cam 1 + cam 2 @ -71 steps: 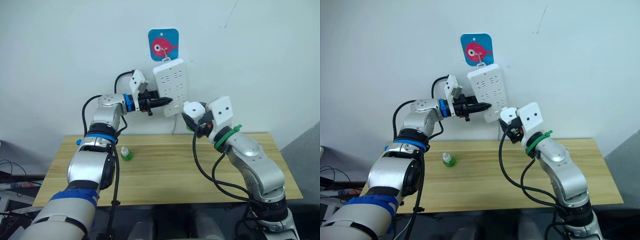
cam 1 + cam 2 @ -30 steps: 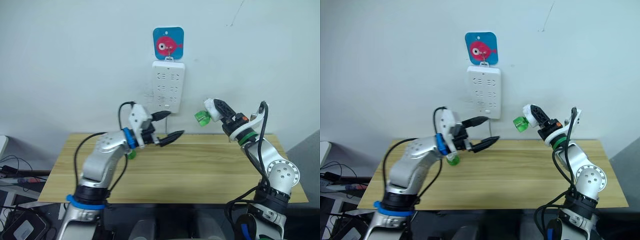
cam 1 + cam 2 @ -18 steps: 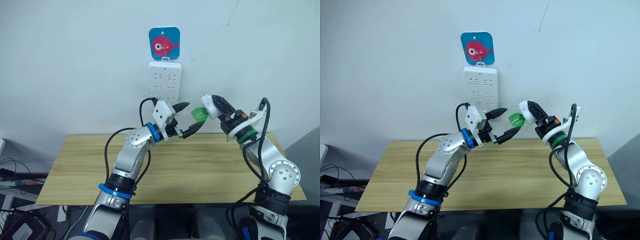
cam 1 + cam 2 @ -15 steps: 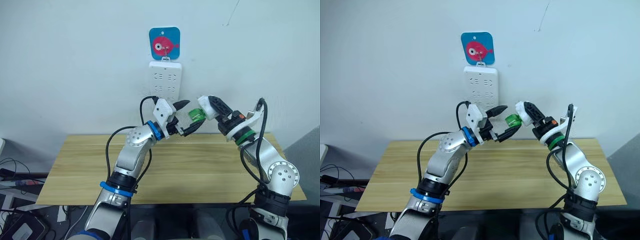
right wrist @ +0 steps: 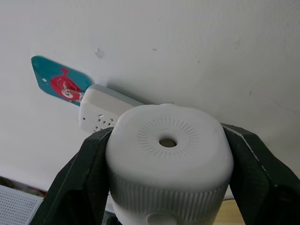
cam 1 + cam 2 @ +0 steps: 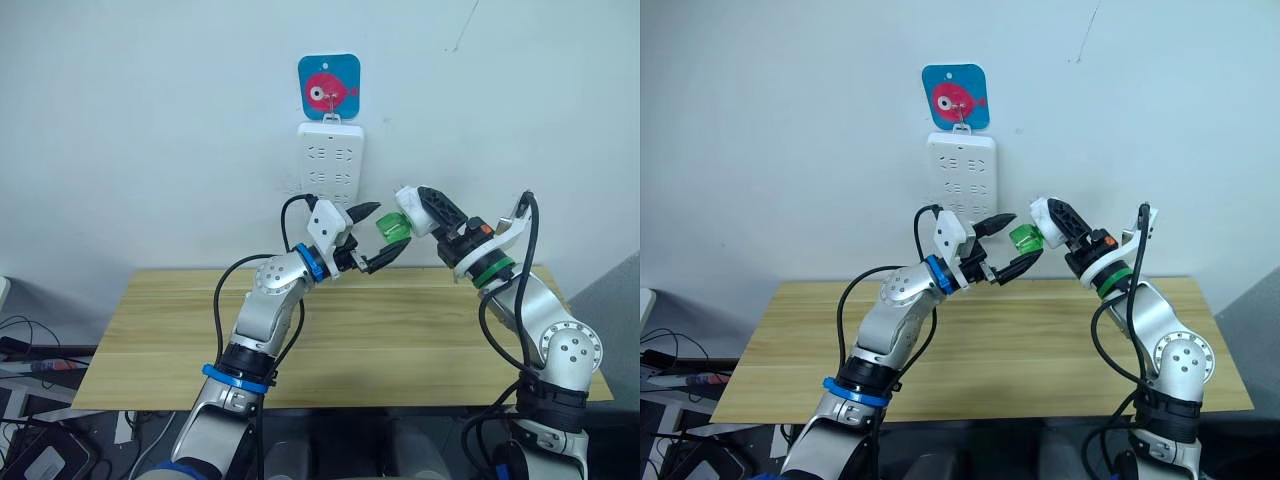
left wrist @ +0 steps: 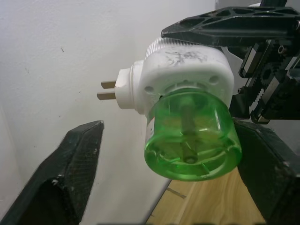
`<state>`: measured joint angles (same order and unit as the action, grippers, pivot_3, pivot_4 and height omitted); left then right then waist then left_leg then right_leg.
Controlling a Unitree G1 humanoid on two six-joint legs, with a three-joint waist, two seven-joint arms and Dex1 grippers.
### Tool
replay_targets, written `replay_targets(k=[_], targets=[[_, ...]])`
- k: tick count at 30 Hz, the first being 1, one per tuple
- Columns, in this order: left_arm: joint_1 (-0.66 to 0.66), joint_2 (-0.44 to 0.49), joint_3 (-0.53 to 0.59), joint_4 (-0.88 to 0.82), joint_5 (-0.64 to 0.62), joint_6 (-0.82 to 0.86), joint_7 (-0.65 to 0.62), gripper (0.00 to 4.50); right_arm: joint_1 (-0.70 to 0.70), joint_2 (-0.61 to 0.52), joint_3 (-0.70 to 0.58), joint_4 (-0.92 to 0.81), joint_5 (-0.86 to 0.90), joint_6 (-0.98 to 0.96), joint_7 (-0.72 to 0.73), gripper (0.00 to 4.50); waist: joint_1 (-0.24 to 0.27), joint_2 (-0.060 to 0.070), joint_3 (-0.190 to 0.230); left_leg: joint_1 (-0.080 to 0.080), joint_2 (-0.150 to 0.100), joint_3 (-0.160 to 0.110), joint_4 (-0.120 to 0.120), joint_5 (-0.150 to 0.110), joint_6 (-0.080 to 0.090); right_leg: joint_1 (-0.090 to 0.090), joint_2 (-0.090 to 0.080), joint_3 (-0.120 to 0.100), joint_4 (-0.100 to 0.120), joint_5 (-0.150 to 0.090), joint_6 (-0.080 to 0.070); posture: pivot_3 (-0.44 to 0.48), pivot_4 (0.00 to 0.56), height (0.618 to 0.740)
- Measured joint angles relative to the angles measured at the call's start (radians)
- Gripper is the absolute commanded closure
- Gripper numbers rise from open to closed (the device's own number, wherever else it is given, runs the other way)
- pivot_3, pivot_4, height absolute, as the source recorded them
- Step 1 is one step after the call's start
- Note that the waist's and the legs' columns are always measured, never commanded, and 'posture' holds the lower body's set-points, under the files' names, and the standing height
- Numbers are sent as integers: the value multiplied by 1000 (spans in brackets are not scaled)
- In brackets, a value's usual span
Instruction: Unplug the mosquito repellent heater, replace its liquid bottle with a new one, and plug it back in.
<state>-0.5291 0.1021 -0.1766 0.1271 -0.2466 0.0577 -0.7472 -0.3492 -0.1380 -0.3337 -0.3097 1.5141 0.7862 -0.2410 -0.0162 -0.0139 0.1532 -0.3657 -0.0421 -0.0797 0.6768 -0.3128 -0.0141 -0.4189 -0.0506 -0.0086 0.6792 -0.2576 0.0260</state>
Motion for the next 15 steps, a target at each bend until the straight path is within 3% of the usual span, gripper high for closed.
replay_targets(k=[3,8,12,15], targets=[[0,-7,-14,0,-1,2,-6,2129,5,-9,7,0,2,-18,0,1480,0,0,0,0,0,0,0,0,0,0,0,0,0,0,0,-2,143,740],[7,-10,-14,-2,-1,2,-6,2219,11,-20,21,0,9,-35,0,1480,-2,0,0,0,1,0,0,0,0,0,1,0,0,0,0,-2,143,740],[7,1,-11,-1,3,1,0,2219,19,-34,32,0,32,-34,7,182,-2,0,0,0,0,0,0,0,0,0,1,0,0,0,0,-6,146,740],[3,51,-14,4,14,-11,-37,2219,33,-110,51,13,89,19,32,11,-3,0,0,0,1,0,0,0,0,0,1,0,0,0,0,-2,146,740]])
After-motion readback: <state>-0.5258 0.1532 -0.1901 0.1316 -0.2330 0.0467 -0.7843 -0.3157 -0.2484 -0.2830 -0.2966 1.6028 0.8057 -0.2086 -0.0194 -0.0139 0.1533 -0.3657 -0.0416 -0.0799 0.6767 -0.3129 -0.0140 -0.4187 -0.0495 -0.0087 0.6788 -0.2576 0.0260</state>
